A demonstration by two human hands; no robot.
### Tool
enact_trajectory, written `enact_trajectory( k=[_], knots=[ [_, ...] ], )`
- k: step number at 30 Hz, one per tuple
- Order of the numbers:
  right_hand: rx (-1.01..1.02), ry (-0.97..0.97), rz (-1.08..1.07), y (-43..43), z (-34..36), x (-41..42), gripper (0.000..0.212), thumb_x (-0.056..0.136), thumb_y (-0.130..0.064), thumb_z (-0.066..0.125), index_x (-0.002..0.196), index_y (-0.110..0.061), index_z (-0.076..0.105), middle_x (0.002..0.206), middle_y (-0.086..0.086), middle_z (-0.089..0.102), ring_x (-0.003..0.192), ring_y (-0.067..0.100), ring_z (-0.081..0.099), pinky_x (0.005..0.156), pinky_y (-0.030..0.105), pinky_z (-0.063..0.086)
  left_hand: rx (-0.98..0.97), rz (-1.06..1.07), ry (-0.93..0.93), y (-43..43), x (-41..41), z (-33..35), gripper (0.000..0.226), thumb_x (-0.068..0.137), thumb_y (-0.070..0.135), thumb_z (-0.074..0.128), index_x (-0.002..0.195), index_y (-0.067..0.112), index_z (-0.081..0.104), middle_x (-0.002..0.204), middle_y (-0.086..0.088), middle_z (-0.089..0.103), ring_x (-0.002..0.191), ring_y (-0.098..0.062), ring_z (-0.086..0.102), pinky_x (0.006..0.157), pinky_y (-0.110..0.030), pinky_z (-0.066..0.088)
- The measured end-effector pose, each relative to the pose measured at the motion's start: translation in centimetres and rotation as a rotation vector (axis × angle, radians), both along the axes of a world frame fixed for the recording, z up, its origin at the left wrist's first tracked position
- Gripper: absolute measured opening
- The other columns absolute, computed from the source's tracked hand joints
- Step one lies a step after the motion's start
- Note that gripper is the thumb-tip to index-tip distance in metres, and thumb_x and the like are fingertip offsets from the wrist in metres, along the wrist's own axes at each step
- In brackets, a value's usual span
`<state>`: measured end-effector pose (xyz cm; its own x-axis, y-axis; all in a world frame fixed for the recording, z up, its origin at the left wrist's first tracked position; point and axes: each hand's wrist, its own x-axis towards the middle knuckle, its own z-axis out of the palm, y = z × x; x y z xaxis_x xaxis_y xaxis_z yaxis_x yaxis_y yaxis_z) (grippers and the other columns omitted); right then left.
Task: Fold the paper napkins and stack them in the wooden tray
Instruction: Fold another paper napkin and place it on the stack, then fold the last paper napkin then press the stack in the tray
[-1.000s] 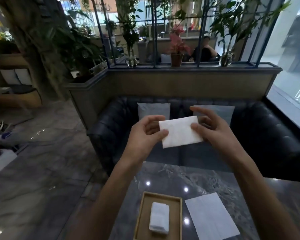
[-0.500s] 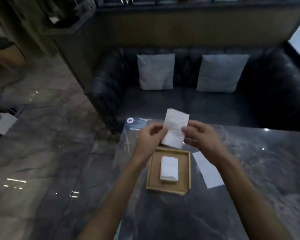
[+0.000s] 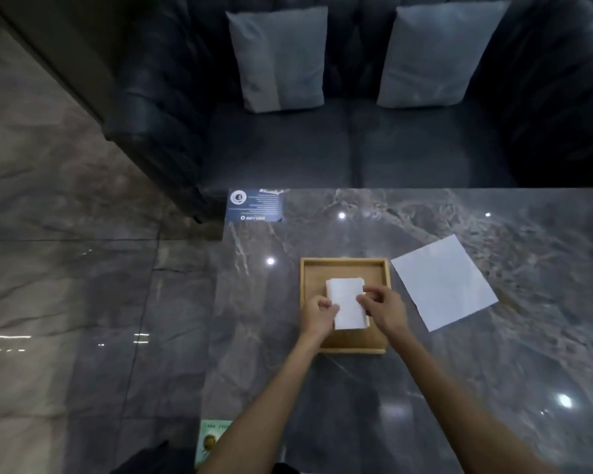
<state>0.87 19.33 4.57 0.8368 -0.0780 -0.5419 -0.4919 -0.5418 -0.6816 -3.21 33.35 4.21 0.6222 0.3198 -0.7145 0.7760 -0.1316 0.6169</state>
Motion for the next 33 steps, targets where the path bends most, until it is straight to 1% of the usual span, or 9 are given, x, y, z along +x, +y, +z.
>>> enact_trajectory(
  k=[2, 6, 10, 15, 18, 22, 25, 27, 33],
  knots=[
    [-0.011, -0.008, -0.025, 0.3, -1.3, 0.4, 0.025, 0.092, -0.018, 0.069, 0.117, -0.011, 0.067, 0.100, 0.005, 0.071, 0.094, 0.023, 0.068, 0.083, 0.033, 0.058, 0.061, -0.033, 0.001, -0.1, 0.8, -1.2, 0.009, 0.093, 0.023, 0.063, 0.088, 0.017, 0.060, 0.089, 0.001, 0.063, 0.086, -0.018, 0.063, 0.073, -0.028, 0.053],
    [-0.027, -0.046, 0.007, 0.7, -3.5, 0.5, 0.022, 0.095, -0.017, 0.066, 0.116, -0.014, 0.063, 0.103, 0.001, 0.067, 0.095, 0.018, 0.064, 0.073, 0.017, 0.048, 0.131, -0.080, 0.038, -0.5, 1.4, -2.4, 0.020, 0.096, 0.024, 0.061, 0.078, 0.023, 0.051, 0.081, 0.006, 0.056, 0.079, -0.013, 0.057, 0.058, -0.018, 0.041],
    [-0.062, -0.096, 0.035, 0.6, -5.6, 0.3, 0.021, 0.095, -0.019, 0.065, 0.115, -0.019, 0.058, 0.097, -0.004, 0.063, 0.087, 0.010, 0.061, 0.081, 0.030, 0.057, 0.171, -0.141, 0.104, -1.2, 1.1, -3.9, 0.029, 0.097, 0.026, 0.060, 0.073, 0.027, 0.044, 0.080, 0.005, 0.054, 0.079, -0.013, 0.056, 0.060, -0.020, 0.041],
    [-0.050, -0.075, 0.088, -0.1, -7.0, 0.2, 0.027, 0.095, -0.023, 0.064, 0.119, -0.022, 0.051, 0.103, 0.001, 0.060, 0.085, 0.009, 0.058, 0.076, 0.023, 0.052, 0.233, -0.178, 0.186, -1.5, 1.0, -4.6, 0.020, 0.093, 0.038, 0.060, 0.093, 0.020, 0.052, 0.102, -0.003, 0.062, 0.092, -0.020, 0.062, 0.079, -0.035, 0.054],
    [0.047, -0.029, 0.064, -1.1, -6.5, 0.6, 0.030, 0.097, -0.036, 0.061, 0.120, -0.021, 0.050, 0.106, -0.005, 0.057, 0.091, 0.010, 0.058, 0.074, 0.018, 0.045, 0.414, -0.172, 0.256, -2.4, 1.6, -3.4, 0.041, 0.092, 0.048, 0.052, 0.118, 0.016, 0.051, 0.113, -0.005, 0.063, 0.103, -0.024, 0.063, 0.089, -0.042, 0.054],
    [0.034, -0.032, -0.283, -7.1, -5.3, 2.8, 0.015, 0.098, -0.030, 0.057, 0.102, -0.016, 0.062, 0.097, -0.002, 0.065, 0.090, 0.018, 0.064, 0.075, 0.029, 0.048, 0.619, -0.168, 0.061, -6.6, 5.2, -0.4, 0.024, 0.099, 0.036, 0.048, 0.108, 0.015, 0.054, 0.105, -0.005, 0.063, 0.099, -0.024, 0.063, 0.083, -0.036, 0.048],
    [-0.066, 0.070, -0.640, -14.1, -6.2, 4.9, 0.018, 0.098, -0.019, 0.057, 0.107, -0.006, 0.065, 0.101, 0.007, 0.066, 0.092, 0.025, 0.061, 0.079, 0.031, 0.044, 0.639, -0.278, -0.163, -10.7, 10.6, -0.5, 0.013, 0.097, 0.020, 0.049, 0.090, 0.011, 0.056, 0.094, -0.008, 0.063, 0.089, -0.027, 0.062, 0.079, -0.041, 0.052],
    [-0.160, 0.137, -0.748, -18.5, -7.2, 5.4, 0.020, 0.098, -0.022, 0.056, 0.108, -0.007, 0.065, 0.102, 0.010, 0.067, 0.097, 0.030, 0.063, 0.083, 0.036, 0.047, 0.681, -0.400, -0.214, -13.4, 14.8, -1.9, 0.012, 0.097, 0.016, 0.051, 0.089, 0.009, 0.057, 0.096, -0.012, 0.063, 0.090, -0.032, 0.060, 0.079, -0.044, 0.050],
    [-0.264, 0.275, -0.830, -25.0, -9.6, 6.6, 0.025, 0.096, -0.030, 0.060, 0.107, -0.009, 0.066, 0.120, 0.018, 0.065, 0.108, 0.040, 0.062, 0.092, 0.053, 0.051, 0.669, -0.719, -0.068, -20.1, 22.1, -7.3, 0.028, 0.097, 0.029, 0.056, 0.110, 0.004, 0.059, 0.121, -0.018, 0.058, 0.114, -0.036, 0.052, 0.095, -0.043, 0.041]
  ],
)
